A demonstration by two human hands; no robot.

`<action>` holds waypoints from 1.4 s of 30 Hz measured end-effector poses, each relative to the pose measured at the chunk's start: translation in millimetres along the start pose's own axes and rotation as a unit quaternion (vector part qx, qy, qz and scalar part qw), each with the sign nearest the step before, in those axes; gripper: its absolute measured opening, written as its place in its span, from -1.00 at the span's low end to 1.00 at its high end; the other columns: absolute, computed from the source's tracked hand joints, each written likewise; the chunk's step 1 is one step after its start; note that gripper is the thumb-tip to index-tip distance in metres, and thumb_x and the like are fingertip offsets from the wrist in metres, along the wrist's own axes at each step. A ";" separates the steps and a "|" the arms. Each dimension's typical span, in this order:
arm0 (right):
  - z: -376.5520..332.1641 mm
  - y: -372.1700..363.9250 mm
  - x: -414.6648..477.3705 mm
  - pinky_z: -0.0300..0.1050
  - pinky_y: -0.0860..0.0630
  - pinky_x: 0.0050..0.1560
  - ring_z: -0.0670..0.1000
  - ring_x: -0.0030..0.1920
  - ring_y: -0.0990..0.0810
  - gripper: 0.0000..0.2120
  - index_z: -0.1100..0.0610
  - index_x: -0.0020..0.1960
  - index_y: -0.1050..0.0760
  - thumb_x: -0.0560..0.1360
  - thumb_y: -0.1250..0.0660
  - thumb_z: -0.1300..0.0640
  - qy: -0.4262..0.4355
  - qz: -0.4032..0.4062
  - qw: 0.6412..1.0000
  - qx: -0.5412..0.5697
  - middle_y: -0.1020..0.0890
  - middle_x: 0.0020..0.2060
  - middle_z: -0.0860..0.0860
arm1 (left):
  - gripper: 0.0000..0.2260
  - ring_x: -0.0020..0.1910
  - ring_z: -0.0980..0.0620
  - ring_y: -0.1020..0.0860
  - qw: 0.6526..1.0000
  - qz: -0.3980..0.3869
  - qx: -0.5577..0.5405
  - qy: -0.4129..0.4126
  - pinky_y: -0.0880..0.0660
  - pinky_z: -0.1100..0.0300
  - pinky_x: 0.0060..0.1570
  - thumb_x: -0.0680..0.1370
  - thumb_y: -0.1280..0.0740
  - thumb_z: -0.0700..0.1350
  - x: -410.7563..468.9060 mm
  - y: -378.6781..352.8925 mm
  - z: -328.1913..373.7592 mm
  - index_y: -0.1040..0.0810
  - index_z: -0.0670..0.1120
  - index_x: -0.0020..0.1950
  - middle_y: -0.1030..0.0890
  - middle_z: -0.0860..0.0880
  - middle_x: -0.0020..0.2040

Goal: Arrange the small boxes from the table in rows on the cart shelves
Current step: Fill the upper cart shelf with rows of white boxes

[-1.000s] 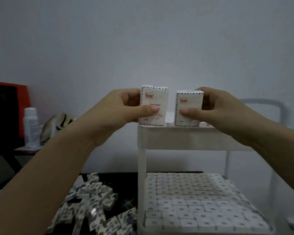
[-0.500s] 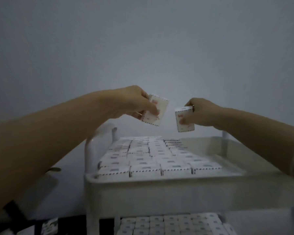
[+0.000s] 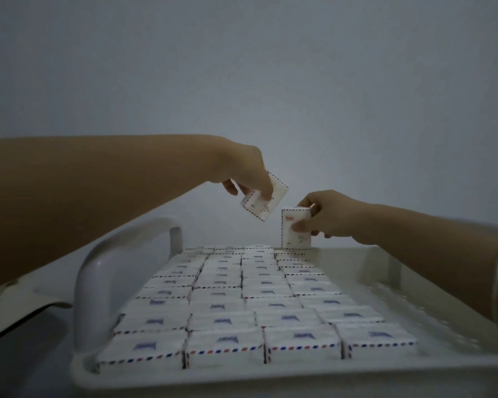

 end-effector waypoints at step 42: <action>35.6 -47.3 -22.0 -0.11 -0.61 -0.25 0.05 -0.25 -0.67 -0.45 0.20 0.43 -0.25 0.53 -0.39 0.11 -0.142 -0.161 0.970 0.116 -0.68 -0.12 0.15 | -0.79 -0.17 0.12 -0.63 0.983 -0.164 0.030 -0.080 -0.53 0.31 -0.22 0.49 -0.46 -0.13 22.7 -94.8 8.0 -0.53 -0.05 0.07 -0.66 -0.03 -0.01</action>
Point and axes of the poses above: each hand's wrist, its own x-axis towards the middle knuckle, its own y-axis out of the back of the hand, z = x × y, the point moved 10 cm from there along x, towards the middle knuckle
